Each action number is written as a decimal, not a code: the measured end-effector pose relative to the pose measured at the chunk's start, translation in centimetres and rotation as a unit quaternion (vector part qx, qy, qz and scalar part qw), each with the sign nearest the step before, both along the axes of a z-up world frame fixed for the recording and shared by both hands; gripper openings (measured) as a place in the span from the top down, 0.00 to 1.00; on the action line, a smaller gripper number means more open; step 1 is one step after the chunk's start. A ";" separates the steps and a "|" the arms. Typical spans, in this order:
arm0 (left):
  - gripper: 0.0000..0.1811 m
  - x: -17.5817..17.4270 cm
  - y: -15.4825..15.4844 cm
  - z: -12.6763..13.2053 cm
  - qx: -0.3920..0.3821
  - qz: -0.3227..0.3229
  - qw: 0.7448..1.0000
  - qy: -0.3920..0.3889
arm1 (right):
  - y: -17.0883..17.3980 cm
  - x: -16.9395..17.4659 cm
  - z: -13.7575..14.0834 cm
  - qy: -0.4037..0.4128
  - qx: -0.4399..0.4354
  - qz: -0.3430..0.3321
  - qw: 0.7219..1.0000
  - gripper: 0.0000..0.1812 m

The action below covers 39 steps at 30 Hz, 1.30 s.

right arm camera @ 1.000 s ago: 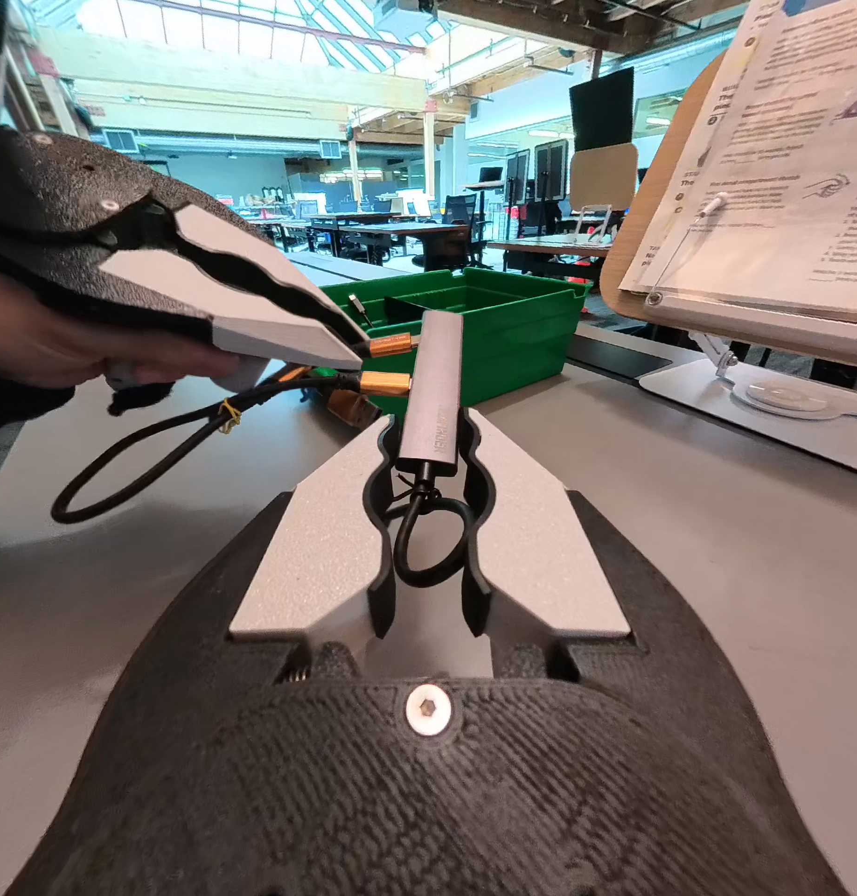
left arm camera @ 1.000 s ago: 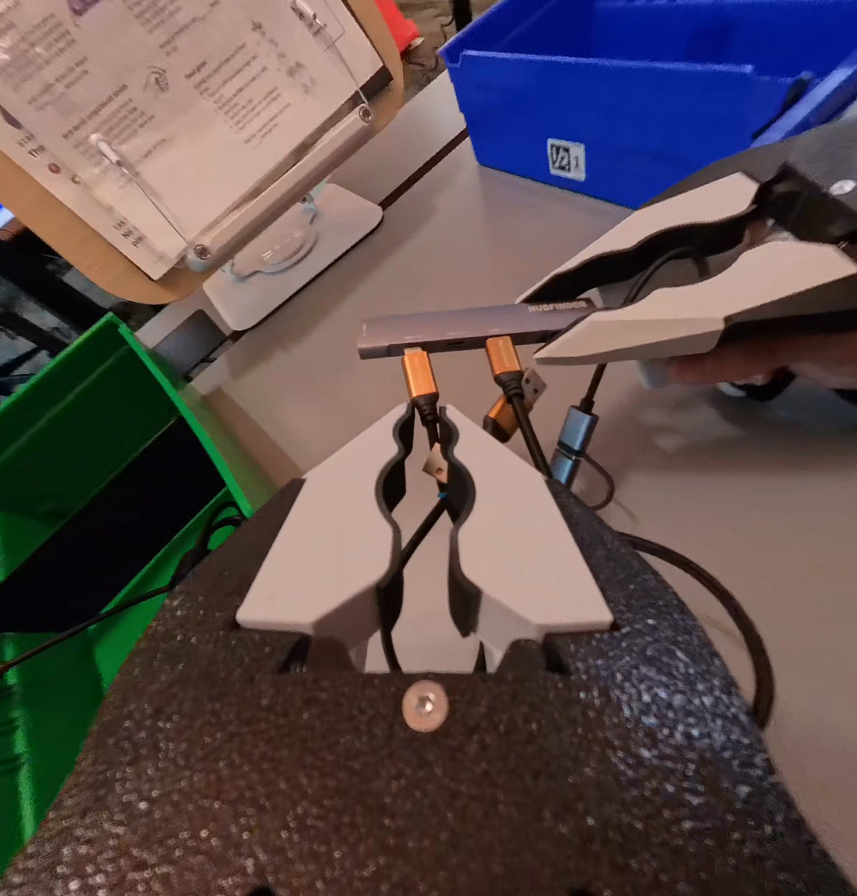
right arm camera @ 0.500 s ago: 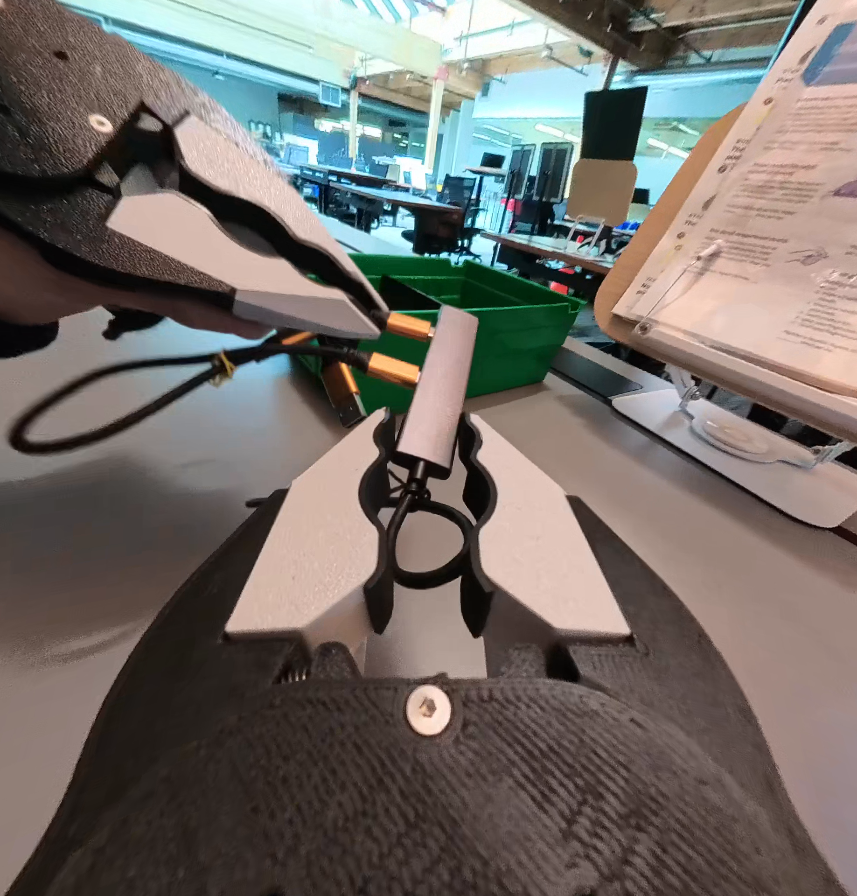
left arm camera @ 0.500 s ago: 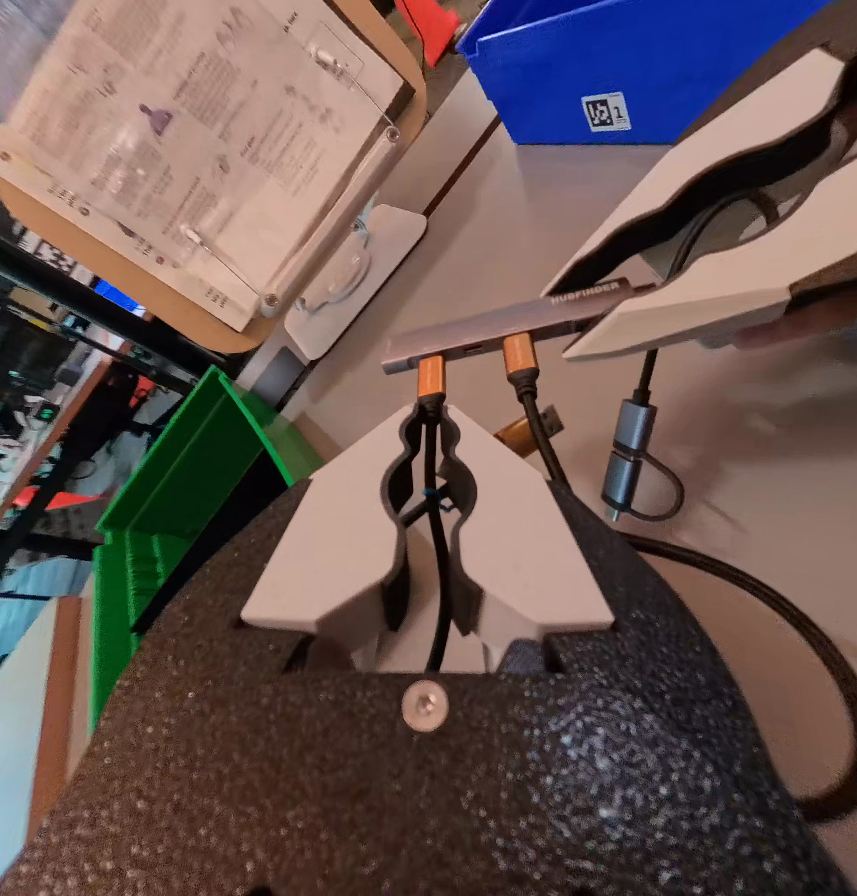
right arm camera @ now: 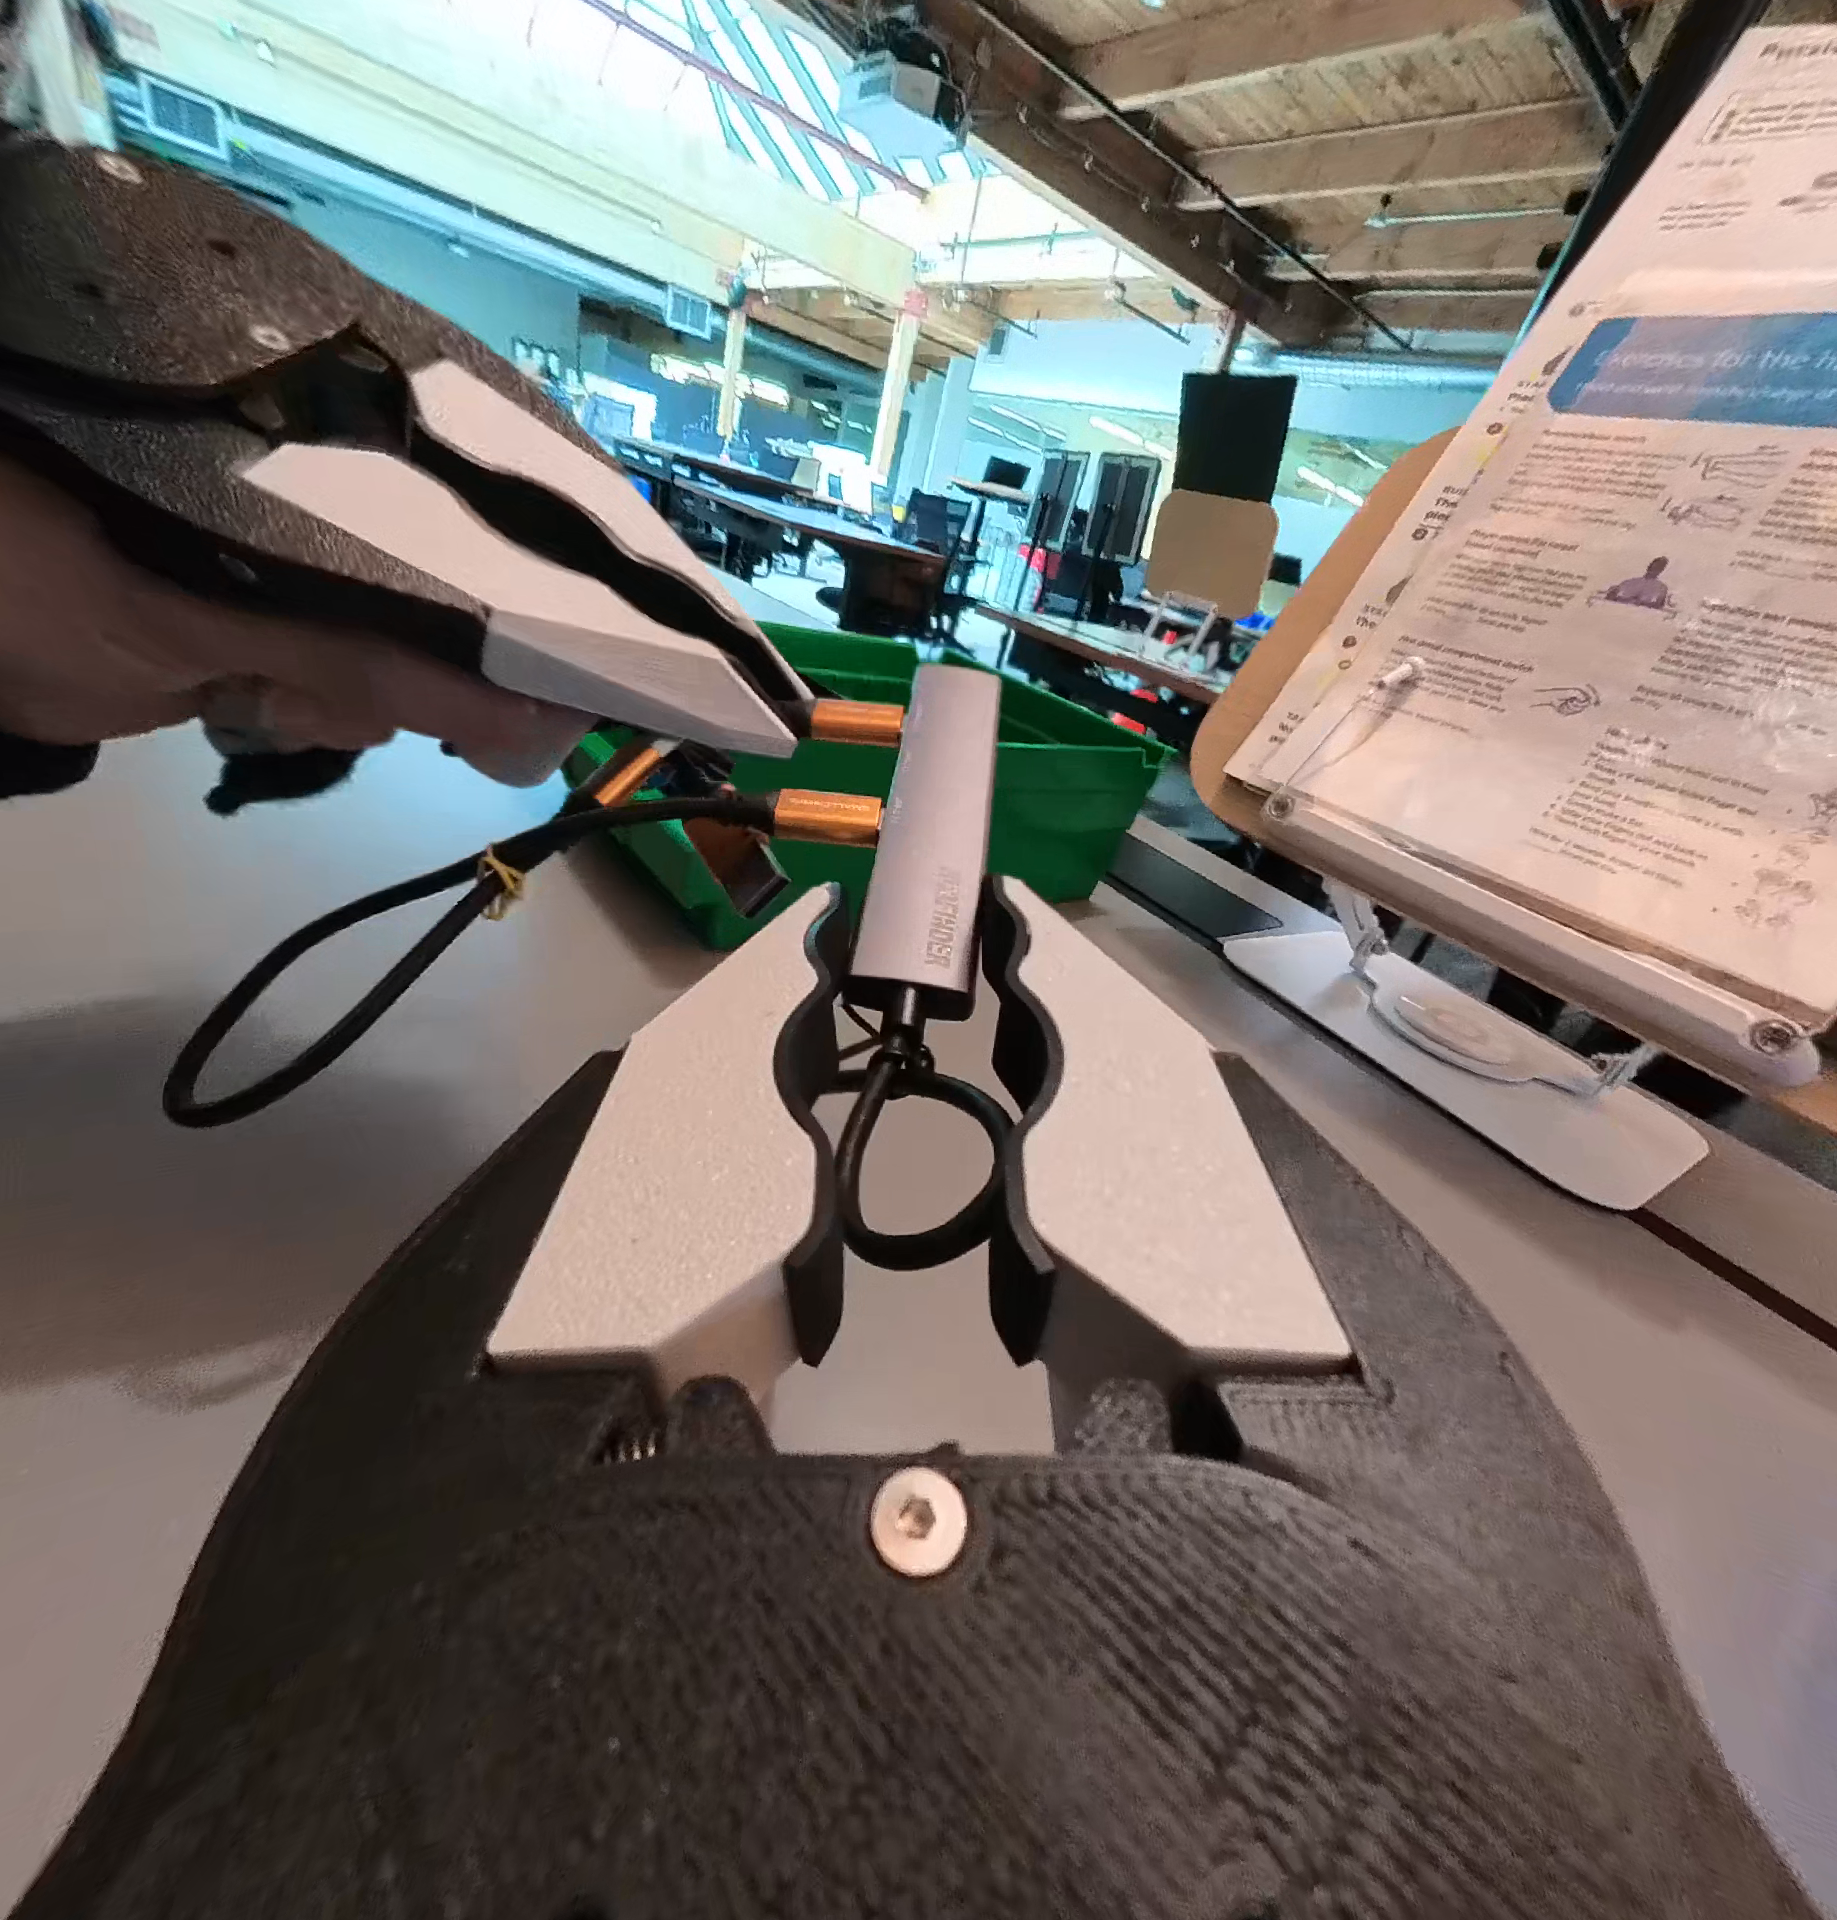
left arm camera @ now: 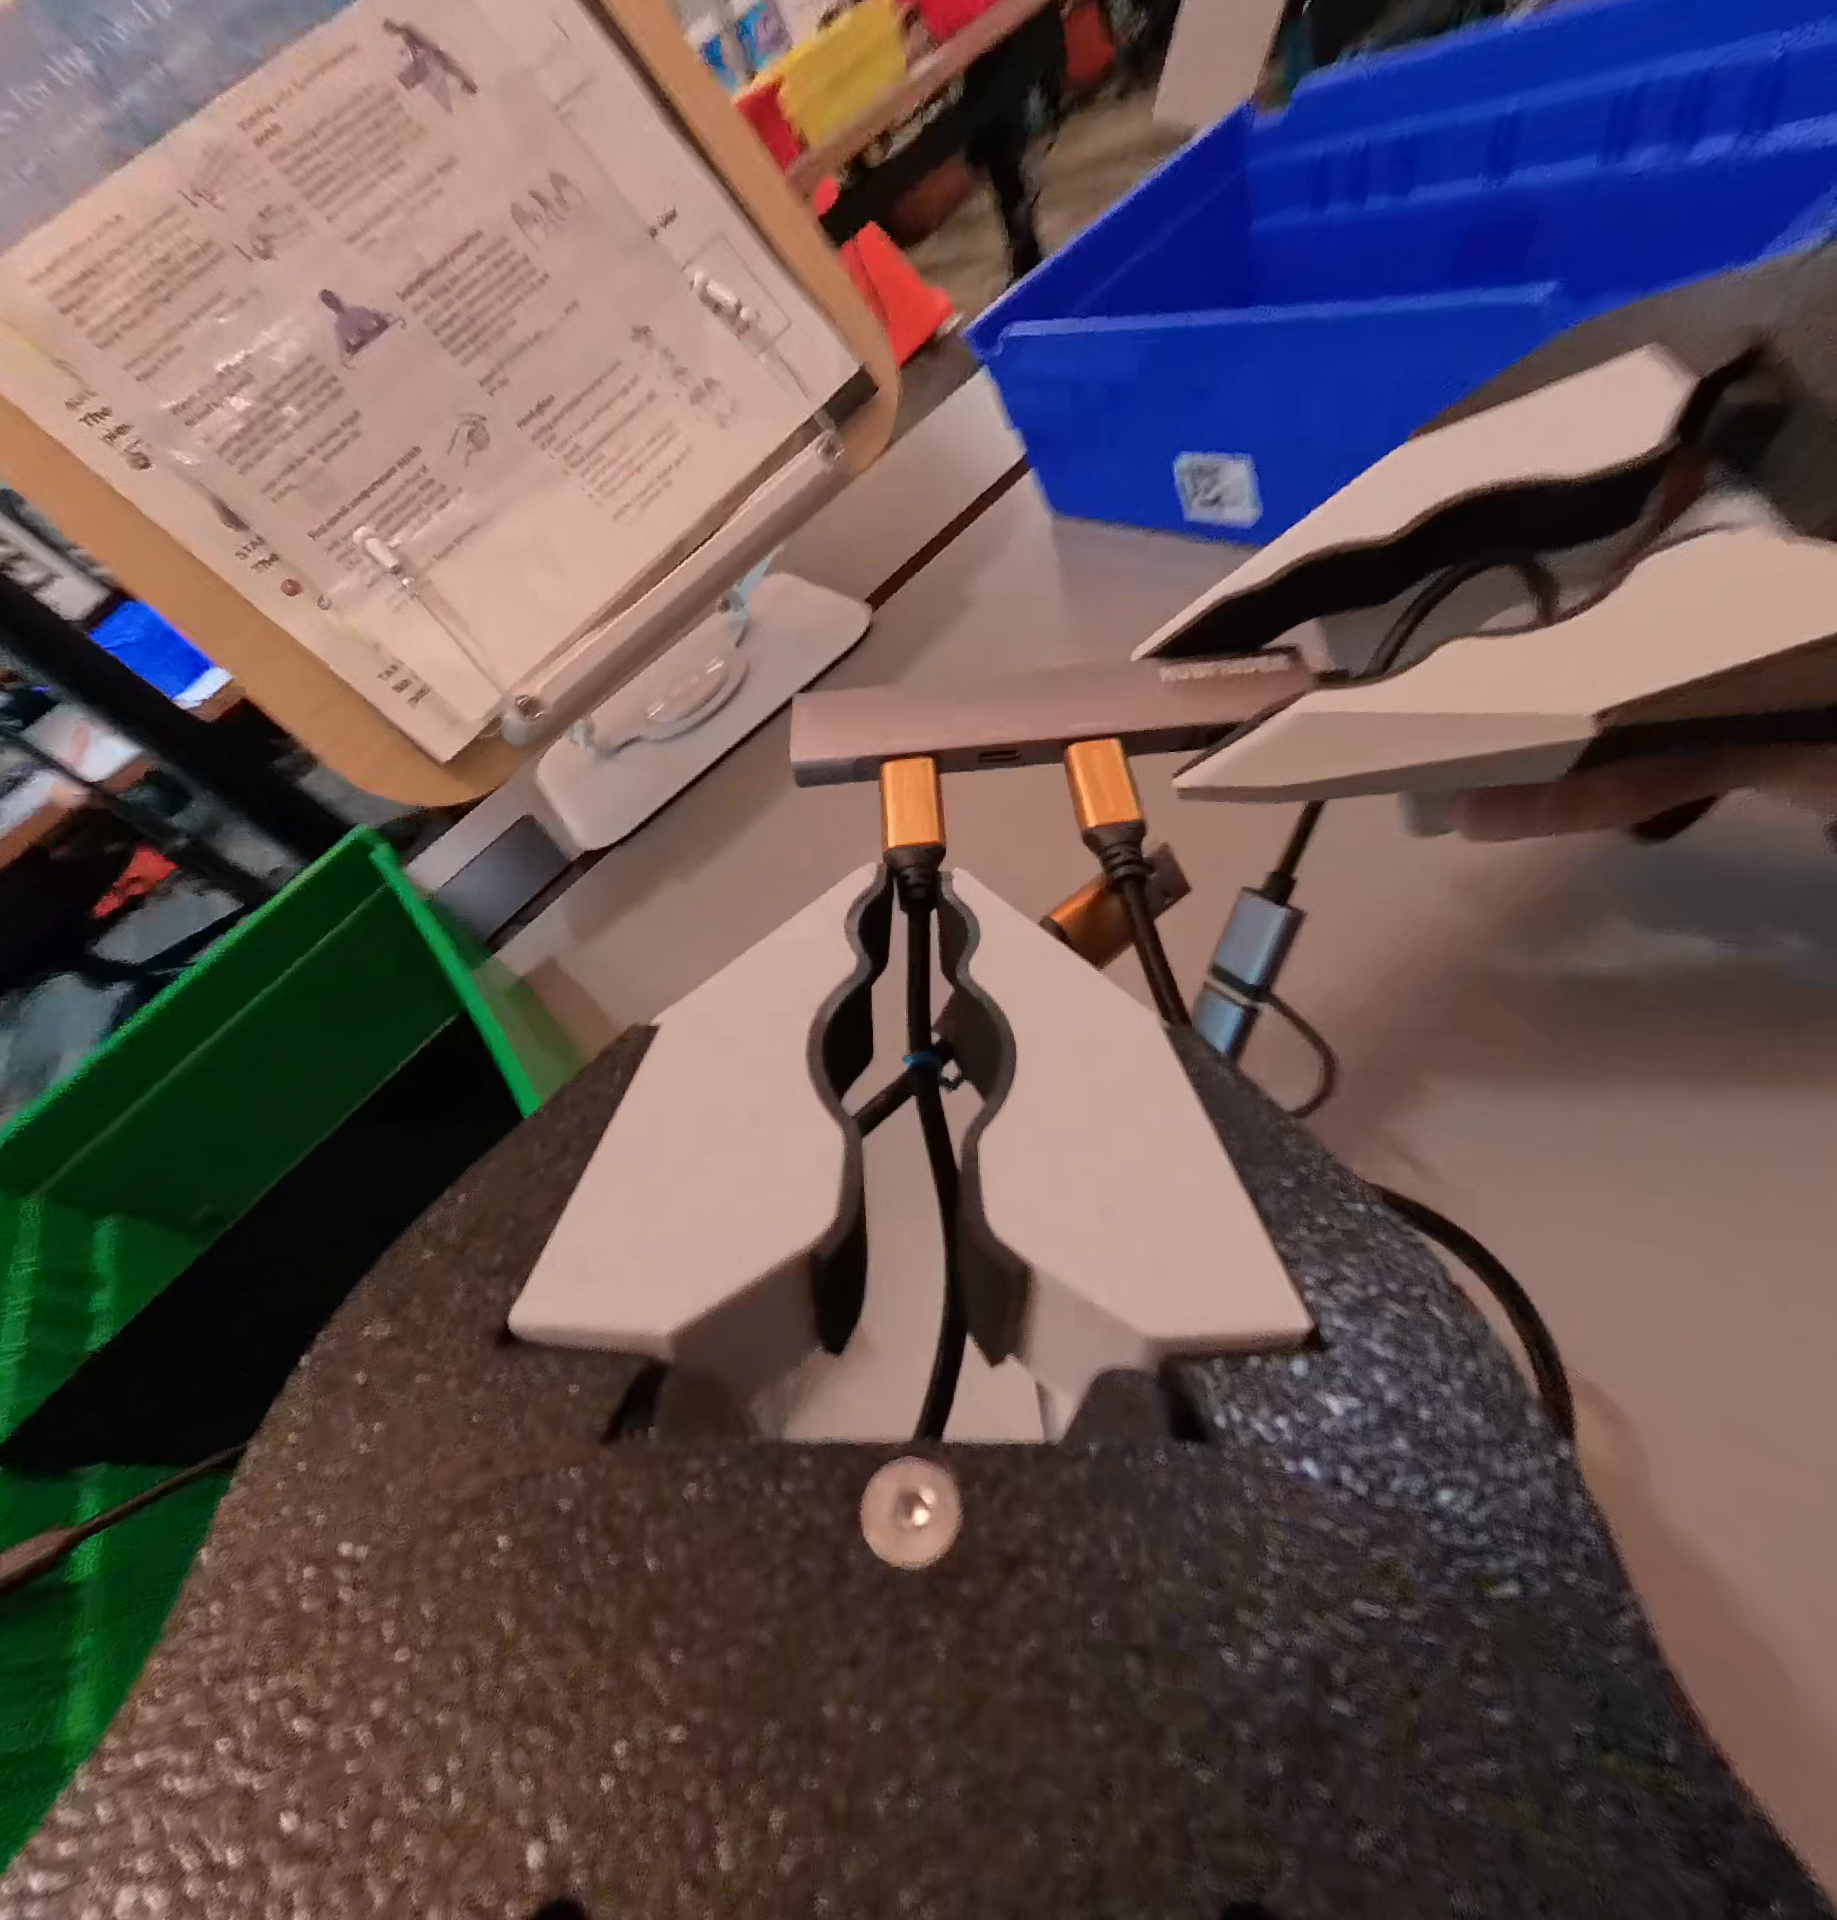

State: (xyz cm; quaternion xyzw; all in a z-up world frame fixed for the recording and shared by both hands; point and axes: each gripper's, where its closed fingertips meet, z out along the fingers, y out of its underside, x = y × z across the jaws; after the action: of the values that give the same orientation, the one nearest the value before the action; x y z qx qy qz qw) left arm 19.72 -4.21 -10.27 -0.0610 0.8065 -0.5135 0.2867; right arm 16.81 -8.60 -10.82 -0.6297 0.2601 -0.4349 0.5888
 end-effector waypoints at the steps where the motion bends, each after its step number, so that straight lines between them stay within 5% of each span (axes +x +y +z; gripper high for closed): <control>1: 0.96 -0.5 -0.1 0.3 -0.023 -0.017 0.999 0.019 | -0.2 -0.2 0.2 -0.009 0.002 0.009 1.000 0.87; 6: 0.88 -1.1 1.9 3.9 -0.178 -0.075 0.971 0.141 | -2.1 -0.1 0.4 0.012 0.065 0.028 0.997 0.87; 9: 0.85 5.8 8.0 2.3 -0.123 0.081 0.972 0.181 | -2.3 -0.6 1.3 0.010 0.114 0.059 0.992 0.87; 13: 0.67 12.8 15.3 -0.3 -0.090 0.249 0.928 0.263 | -2.6 -0.4 1.5 0.019 0.154 0.067 0.986 0.87; 19: 0.64 17.2 17.3 -4.8 -0.019 0.330 0.896 0.296 | -2.0 -0.2 0.6 0.026 0.124 0.064 0.990 0.87; 23: 0.76 19.2 17.0 -6.8 -0.058 0.374 0.852 0.360 | -1.4 -0.3 0.2 0.028 0.106 0.070 0.992 0.87; 29: 0.71 22.5 19.6 -9.8 -0.013 0.490 0.806 0.330 | -1.1 -0.4 0.1 0.027 0.098 0.075 0.992 0.87; 35: 0.89 23.5 19.2 -9.3 -0.077 0.478 0.812 0.325 | -1.5 -0.3 0.4 0.023 0.105 0.071 0.992 0.87; 39: 0.99 22.6 16.6 -4.4 -0.188 0.362 0.867 0.288 | -1.9 -0.3 0.6 0.019 0.108 0.063 0.992 0.87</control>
State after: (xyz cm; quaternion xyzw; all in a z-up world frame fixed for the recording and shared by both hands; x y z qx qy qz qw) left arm 42.36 12.37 -14.65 -0.5462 0.6627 -0.4755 0.1907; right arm 16.54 -10.48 -10.25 -0.5858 0.2765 -0.3537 0.6748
